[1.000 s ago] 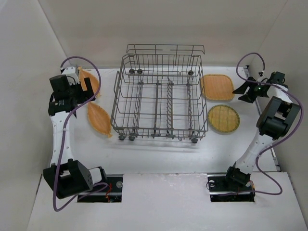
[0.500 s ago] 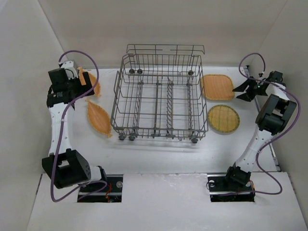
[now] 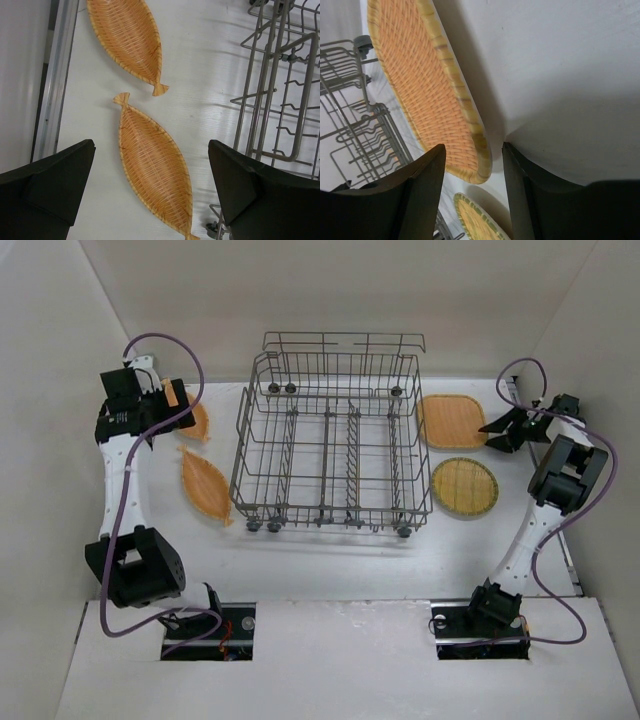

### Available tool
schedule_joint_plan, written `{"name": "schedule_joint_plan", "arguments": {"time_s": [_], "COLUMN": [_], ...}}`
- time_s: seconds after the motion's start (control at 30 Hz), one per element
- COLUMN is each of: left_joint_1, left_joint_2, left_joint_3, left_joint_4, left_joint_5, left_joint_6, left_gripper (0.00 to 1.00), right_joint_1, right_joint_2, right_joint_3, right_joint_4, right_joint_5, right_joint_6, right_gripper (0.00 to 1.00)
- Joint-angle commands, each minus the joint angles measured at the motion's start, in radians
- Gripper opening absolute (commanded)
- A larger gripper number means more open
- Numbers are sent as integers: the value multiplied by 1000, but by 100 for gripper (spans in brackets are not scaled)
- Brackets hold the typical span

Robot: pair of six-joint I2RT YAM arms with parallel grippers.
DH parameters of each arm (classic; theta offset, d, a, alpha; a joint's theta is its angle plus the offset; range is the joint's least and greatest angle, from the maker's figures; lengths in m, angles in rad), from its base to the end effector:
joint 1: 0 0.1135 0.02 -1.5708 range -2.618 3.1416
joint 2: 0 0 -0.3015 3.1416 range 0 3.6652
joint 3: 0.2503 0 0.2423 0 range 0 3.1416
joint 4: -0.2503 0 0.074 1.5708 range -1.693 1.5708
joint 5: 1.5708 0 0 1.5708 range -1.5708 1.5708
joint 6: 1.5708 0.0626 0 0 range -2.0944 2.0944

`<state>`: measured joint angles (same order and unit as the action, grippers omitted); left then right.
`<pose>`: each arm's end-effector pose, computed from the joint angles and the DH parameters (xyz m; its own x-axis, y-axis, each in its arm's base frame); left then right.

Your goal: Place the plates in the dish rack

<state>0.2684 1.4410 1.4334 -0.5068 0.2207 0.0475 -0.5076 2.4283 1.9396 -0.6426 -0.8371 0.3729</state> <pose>0.3255 0.0753 0.4042 -0.4774 -0.0832 -0.8747 -0.0524 0.9964 -0.0662 0.4882 -0.2183 0.1487 -0.7185 0.6788 -0.1514 0.3341 0.5278 0.7809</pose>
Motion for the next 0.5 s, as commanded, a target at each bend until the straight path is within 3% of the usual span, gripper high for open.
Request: {"name": "schedule_joint_plan", "arguments": {"time_s": [0.0,0.2,0.33,0.4,0.47], "left_joint_1": [-5,-22,-25,-22,-18], "left_joint_2": [25,85,114,125,134], "left_joint_3": [74,127,153,162,170], "left_joint_4": [-15,-19,-19,-21,-24], "left_joint_5": [12,6,5,5,6], "left_joint_6": [6,18,25,26,28], "left_gripper": [100,100,100,100,100], "right_joint_1": [4,34,65,82,91], "right_joint_2": [18,29,37,37,34], "right_joint_3": [58,59,68,61,58], "right_joint_4": [66,98,130,138,143], "right_joint_5": [-65,-82,-89,-94,-91], "right_joint_6": [69,118,156,166,173], "right_gripper": [55,58,54,48,30]}}
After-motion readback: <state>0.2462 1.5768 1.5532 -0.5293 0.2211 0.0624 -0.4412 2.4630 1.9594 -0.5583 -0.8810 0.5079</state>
